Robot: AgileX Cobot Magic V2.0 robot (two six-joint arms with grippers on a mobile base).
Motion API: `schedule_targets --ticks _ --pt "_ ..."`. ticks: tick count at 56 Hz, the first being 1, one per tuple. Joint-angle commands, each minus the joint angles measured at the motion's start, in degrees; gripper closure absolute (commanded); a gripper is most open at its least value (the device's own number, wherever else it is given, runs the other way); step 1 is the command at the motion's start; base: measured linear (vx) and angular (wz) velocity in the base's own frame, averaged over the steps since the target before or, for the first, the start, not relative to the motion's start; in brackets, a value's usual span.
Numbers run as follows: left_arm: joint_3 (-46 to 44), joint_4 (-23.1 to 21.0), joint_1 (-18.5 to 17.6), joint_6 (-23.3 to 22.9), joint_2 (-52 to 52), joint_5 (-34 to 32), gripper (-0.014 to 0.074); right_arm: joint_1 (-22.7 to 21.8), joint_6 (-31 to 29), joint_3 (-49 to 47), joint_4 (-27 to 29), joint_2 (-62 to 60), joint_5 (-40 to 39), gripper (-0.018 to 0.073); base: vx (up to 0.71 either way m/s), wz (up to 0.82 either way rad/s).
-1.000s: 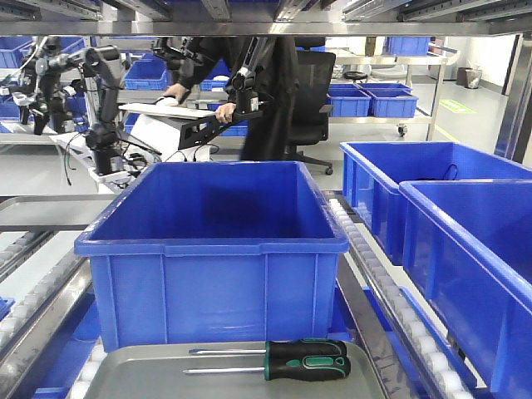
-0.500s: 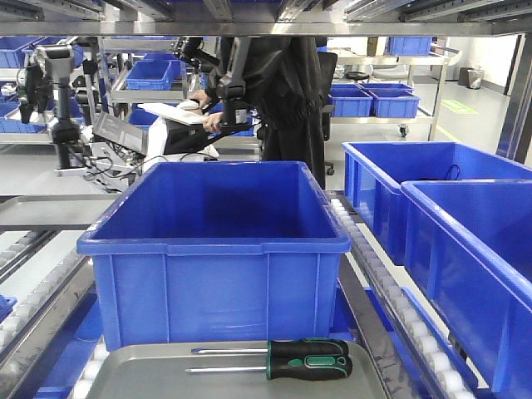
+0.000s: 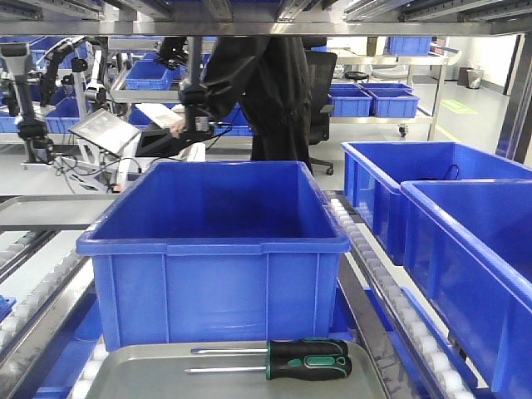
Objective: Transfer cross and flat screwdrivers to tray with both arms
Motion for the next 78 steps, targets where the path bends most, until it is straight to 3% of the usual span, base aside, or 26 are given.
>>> schedule_targets --ticks 1,25,28,30,37,41,45,49,54,62,78 --pt "-1.38 0.0 0.09 -0.52 0.7 -4.9 0.0594 -0.04 -0.1 -1.71 0.8 0.63 -2.95 0.0567 0.0 0.0" --pt "-1.38 0.0 0.09 -0.52 0.7 -4.9 0.0594 -0.04 -0.39 -1.71 0.54 0.63 -3.03 0.0567 0.0 0.0" --pt "-1.38 0.0 0.09 -0.52 0.7 -4.9 0.0594 -0.04 -0.01 -1.71 -2.91 0.63 -2.91 0.0567 0.0 0.0" --pt "-1.38 0.0 0.09 -0.52 0.7 -4.9 0.0594 -0.32 1.32 -1.71 -8.25 0.63 -2.49 0.0567 0.0 0.0" --pt "-1.38 0.0 0.09 -0.52 0.7 -4.9 0.0594 -5.3 18.98 -0.92 -27.01 0.63 -0.4 0.0567 0.0 0.0" --pt "-1.38 0.0 0.09 -0.52 0.7 -4.9 0.0594 -10.74 33.73 1.69 -40.03 0.15 -2.09 0.0567 0.0 0.0" --pt "-1.38 0.0 0.09 -0.52 0.7 -4.9 0.0594 -15.85 47.11 5.95 -48.76 -1.98 -5.2 0.0567 0.0 0.0" --pt "-1.38 0.0 0.09 -0.52 0.7 -4.9 0.0594 -19.17 55.21 11.41 -54.78 -5.39 -10.39 0.0567 0.0 0.0" --pt "-1.38 0.0 0.09 -0.52 0.7 -4.9 0.0594 -20.7 55.8 17.56 -53.48 -9.66 -16.63 0.0567 0.0 0.0" --pt "-1.38 0.0 0.09 -0.52 0.7 -4.9 0.0594 -20.31 51.56 17.58 -50.67 -11.4 -12.33 0.0567 0.0 0.0" --pt "-1.38 0.0 0.09 -0.52 0.7 -4.9 0.0594 -20.42 51.28 17.58 -49.99 -11.41 -11.99 0.0567 0.0 0.0"
